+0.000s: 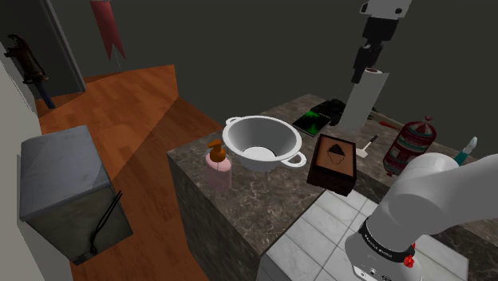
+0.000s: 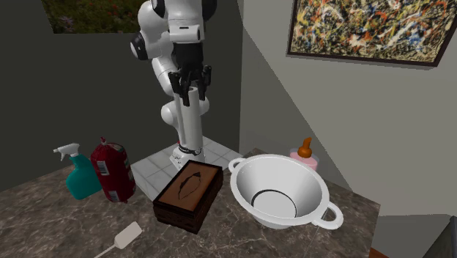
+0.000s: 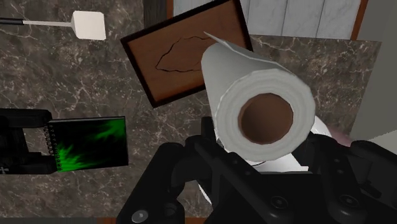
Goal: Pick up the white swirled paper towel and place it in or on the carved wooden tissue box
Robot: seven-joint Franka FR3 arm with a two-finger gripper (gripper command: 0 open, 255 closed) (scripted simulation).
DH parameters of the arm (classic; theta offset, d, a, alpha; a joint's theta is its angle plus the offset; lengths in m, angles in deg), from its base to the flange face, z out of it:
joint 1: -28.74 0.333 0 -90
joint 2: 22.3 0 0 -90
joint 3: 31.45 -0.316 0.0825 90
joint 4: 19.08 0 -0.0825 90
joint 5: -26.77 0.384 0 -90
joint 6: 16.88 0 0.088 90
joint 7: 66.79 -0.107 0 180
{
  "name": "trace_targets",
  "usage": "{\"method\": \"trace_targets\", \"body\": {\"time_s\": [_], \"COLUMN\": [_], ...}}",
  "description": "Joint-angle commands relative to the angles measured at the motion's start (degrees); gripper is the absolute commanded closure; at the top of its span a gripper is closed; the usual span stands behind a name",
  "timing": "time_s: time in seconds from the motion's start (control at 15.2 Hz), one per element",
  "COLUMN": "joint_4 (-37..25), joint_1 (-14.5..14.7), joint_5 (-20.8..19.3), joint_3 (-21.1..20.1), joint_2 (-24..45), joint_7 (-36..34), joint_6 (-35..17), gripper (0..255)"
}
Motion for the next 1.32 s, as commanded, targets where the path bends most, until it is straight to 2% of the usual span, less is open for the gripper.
{"method": "trace_targets", "body": {"time_s": [0.0,0.07,1.25], "joint_4": [-3.27,-4.16,12.30], "joint_1": [-0.13,-0.17,-1.54], "joint_5": [-1.25,-1.59,-3.95], "joint_3": [2.67,3.49,5.52], "joint_2": [2.25,2.86,-1.18], "joint_7": [3.04,3.96,3.05], "joint_6": [0.62,0.76,-11.75], "gripper": [255,255,255]}}
